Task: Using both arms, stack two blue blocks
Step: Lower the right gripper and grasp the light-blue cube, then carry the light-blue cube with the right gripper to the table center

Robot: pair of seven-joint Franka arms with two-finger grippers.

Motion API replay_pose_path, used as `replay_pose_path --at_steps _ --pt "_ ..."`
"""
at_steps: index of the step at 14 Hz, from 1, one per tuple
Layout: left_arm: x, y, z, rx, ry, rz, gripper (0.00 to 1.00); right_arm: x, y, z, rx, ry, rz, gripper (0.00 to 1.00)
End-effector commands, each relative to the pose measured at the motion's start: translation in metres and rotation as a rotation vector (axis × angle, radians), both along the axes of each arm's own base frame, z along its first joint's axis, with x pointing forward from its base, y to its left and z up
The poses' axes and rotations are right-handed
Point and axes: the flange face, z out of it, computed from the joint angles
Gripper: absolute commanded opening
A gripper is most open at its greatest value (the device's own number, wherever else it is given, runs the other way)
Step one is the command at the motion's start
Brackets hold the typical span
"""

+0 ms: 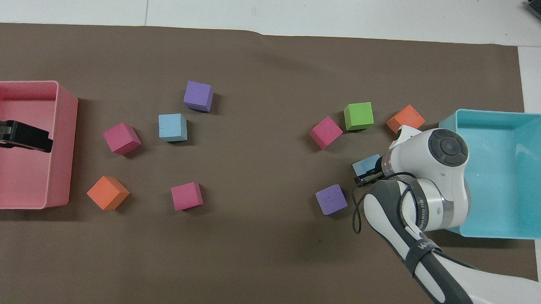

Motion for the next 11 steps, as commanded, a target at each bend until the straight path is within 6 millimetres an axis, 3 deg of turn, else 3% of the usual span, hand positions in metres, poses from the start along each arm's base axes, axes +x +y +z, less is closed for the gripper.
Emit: replay_pose_path --at_steps 1,8,10,11 --pt "0.0 0.002 -0.001 -0.007 -0.008 -0.003 1.0 0.007 0.002 0.011 0.015 -0.024 -0.035 0.0" --pt "0.0 0.002 -0.001 -0.007 -0.008 -0.003 1.0 0.028 0.009 0.085 0.034 -0.082 -0.276 0.0" --pt "0.0 0.002 -0.001 -0.007 -0.008 -0.003 1.0 0.037 0.027 0.104 0.021 -0.064 -0.34 0.0" --pt "0.0 0.002 -0.001 -0.007 -0.008 -0.003 1.0 0.038 0.05 0.109 0.018 -0.062 -0.351 0.0"
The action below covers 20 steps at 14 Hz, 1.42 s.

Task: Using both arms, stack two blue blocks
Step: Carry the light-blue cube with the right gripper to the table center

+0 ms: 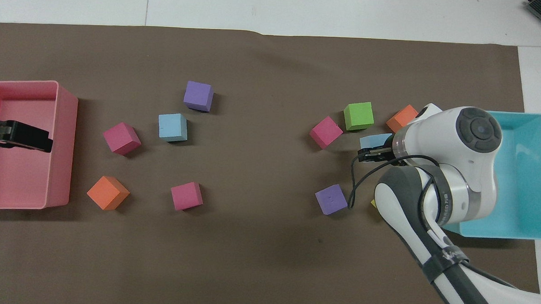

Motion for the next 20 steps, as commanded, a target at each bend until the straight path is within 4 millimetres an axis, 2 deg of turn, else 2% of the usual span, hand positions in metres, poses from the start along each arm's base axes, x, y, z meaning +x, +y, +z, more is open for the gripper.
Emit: replay_pose_path --at_steps 1,4,7,10,11,17,20 --pt "-0.001 0.003 -0.001 -0.005 -0.006 -0.003 1.0 0.008 0.044 0.02 -0.001 0.012 -0.078 0.0" --pt "0.0 0.002 -0.001 -0.007 -0.008 -0.003 1.0 0.012 0.089 0.033 -0.004 0.026 -0.071 0.0" --pt "-0.001 0.002 -0.001 -0.007 -0.006 -0.003 1.0 0.019 0.142 0.027 -0.011 0.034 -0.085 0.0" --pt "-0.001 0.003 -0.001 -0.007 -0.005 -0.003 1.0 0.017 0.204 0.0 -0.051 0.051 -0.065 0.0" --pt "0.0 0.004 -0.001 -0.007 -0.006 -0.002 1.0 0.018 0.218 -0.011 -0.063 0.054 -0.085 0.0" --pt "0.001 0.006 0.003 -0.005 -0.014 0.008 1.0 0.005 0.269 -0.047 -0.034 0.026 -0.048 0.0" --pt "-0.001 0.001 0.002 -0.005 -0.006 0.003 1.0 -0.007 0.275 -0.064 -0.041 0.034 -0.019 0.0"
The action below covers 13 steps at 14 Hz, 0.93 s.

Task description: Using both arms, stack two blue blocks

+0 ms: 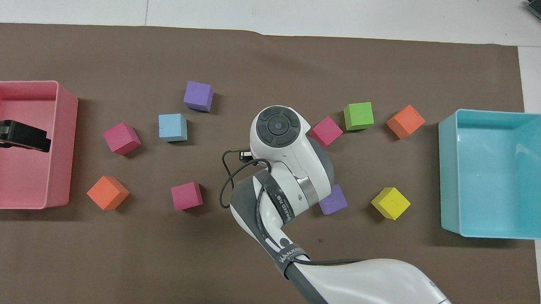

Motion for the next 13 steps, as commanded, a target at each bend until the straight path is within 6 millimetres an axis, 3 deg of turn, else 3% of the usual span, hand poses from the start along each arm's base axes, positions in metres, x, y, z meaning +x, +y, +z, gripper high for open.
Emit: replay_pose_path --at_steps 1,4,13 --pt "-0.001 -0.003 0.001 -0.005 -0.005 -0.001 1.0 -0.007 0.005 -0.012 0.001 -0.007 0.019 0.0" --pt "-0.001 -0.005 0.001 -0.005 -0.006 -0.004 1.0 -0.012 0.003 -0.02 -0.002 0.009 0.083 0.0" --pt "0.01 -0.01 0.0 -0.017 -0.045 0.04 1.0 -0.017 0.011 -0.031 0.037 0.021 0.063 0.0"
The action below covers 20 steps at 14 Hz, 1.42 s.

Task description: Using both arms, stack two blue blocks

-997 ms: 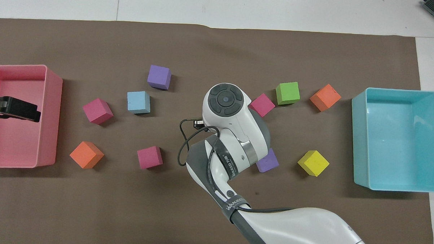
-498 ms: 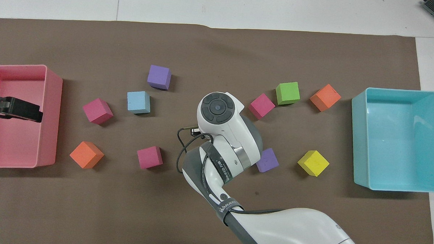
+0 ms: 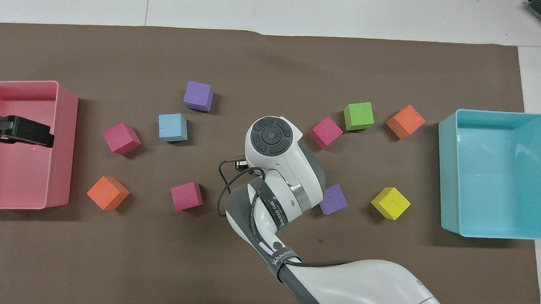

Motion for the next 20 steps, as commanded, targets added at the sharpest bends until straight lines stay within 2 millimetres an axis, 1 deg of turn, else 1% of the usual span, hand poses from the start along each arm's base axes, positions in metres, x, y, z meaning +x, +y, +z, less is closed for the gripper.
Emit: replay_pose_path --at_steps 1,3,4,6,7,8,9,10,11,12,13,14,15,16,17,18,19,20 --pt "0.008 -0.003 -0.001 -0.022 -0.029 0.019 1.0 -0.004 0.002 -0.01 0.029 -0.007 0.018 0.0" --pt "0.021 -0.004 -0.01 -0.029 -0.05 0.021 1.0 -0.006 0.001 -0.013 0.026 -0.006 0.025 0.0" --pt "0.029 -0.005 -0.016 -0.029 -0.063 0.02 1.0 -0.007 0.0 -0.016 0.024 -0.004 0.026 0.0" --pt "0.048 -0.01 -0.03 -0.029 -0.078 0.014 1.0 -0.007 -0.001 -0.017 0.025 -0.005 0.027 0.0" --pt "0.057 -0.013 -0.04 -0.031 -0.082 0.017 1.0 -0.008 -0.001 -0.017 0.023 -0.002 0.028 0.14" --pt "0.065 -0.015 -0.049 -0.032 -0.091 0.021 1.0 -0.007 -0.002 -0.018 0.022 0.001 0.025 0.3" --pt "0.075 -0.017 -0.06 -0.035 -0.101 0.024 1.0 -0.007 -0.002 -0.018 0.021 0.002 0.024 0.6" --pt "0.082 -0.031 -0.071 -0.035 -0.11 0.008 1.0 -0.007 -0.001 -0.016 0.023 0.0 0.017 1.0" --pt "0.089 -0.038 -0.08 -0.037 -0.125 -0.001 1.0 -0.005 -0.003 -0.01 0.028 -0.006 0.02 1.0" --pt "0.096 -0.039 -0.087 -0.039 -0.142 -0.001 1.0 -0.001 -0.008 0.002 0.036 -0.014 0.013 1.0" --pt "0.102 -0.043 -0.095 -0.038 -0.15 -0.003 1.0 0.001 -0.012 0.021 0.052 -0.033 0.004 1.0" --pt "0.106 -0.052 -0.106 -0.038 -0.142 -0.008 1.0 0.004 -0.019 0.033 0.055 -0.033 -0.007 1.0" --pt "0.109 -0.065 -0.117 -0.041 -0.135 -0.007 1.0 0.007 -0.025 0.044 0.061 -0.04 -0.022 1.0" --pt "0.114 -0.075 -0.127 -0.046 -0.142 0.006 1.0 0.006 -0.028 0.056 0.069 -0.049 -0.023 1.0" --pt "0.118 -0.089 -0.142 -0.043 -0.149 0.021 1.0 0.01 -0.036 0.066 0.088 -0.043 -0.048 1.0" --pt "0.121 -0.112 -0.161 -0.017 -0.156 0.022 1.0 0.016 -0.049 0.076 0.12 -0.036 -0.082 1.0" --pt "0.127 -0.123 -0.179 0.003 -0.164 0.043 1.0 0.02 -0.059 0.089 0.144 -0.044 -0.105 1.0" --pt "0.13 -0.124 -0.189 0.002 -0.166 0.057 1.0 0.028 -0.076 0.097 0.151 -0.053 -0.125 1.0"
